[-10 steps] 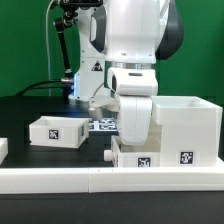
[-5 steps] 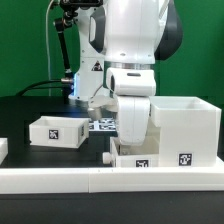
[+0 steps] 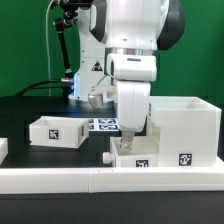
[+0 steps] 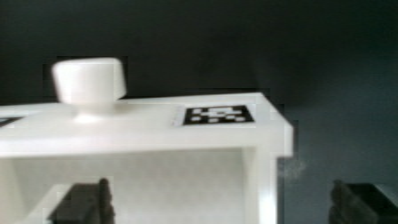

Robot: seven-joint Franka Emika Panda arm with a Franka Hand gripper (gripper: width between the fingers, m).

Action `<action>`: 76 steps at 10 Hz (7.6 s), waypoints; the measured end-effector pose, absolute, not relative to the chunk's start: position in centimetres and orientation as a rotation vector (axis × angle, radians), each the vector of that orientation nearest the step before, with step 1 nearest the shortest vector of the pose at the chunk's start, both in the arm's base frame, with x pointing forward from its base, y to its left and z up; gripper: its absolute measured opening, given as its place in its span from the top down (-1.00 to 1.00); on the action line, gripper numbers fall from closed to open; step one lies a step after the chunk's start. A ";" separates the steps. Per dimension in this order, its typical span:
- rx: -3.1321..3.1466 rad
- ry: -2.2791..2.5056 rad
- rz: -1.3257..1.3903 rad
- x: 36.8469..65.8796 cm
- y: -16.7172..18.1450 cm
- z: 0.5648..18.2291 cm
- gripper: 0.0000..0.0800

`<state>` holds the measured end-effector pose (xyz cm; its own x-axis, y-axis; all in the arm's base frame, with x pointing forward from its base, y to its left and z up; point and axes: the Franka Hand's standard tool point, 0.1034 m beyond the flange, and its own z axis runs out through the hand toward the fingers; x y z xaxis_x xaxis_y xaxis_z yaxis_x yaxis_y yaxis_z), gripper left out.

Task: Assemble drawer

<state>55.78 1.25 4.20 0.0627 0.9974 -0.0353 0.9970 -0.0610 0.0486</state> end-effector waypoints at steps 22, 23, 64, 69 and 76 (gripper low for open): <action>2.384 2.350 0.254 58.9 -1.6 1.7 -0.62; 2.388 2.347 0.253 58.9 -1.7 1.6 -0.62; 2.604 1.969 0.154 51.8 -3.6 5.5 -0.62; 2.971 1.193 0.154 47.4 -7.9 7.5 -0.62; 3.219 0.195 0.104 45.6 -7.4 7.0 -0.62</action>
Offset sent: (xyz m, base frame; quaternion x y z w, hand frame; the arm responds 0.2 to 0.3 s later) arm 0.0211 -0.0389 -0.0009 0.0164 0.0133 -0.0838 0.9963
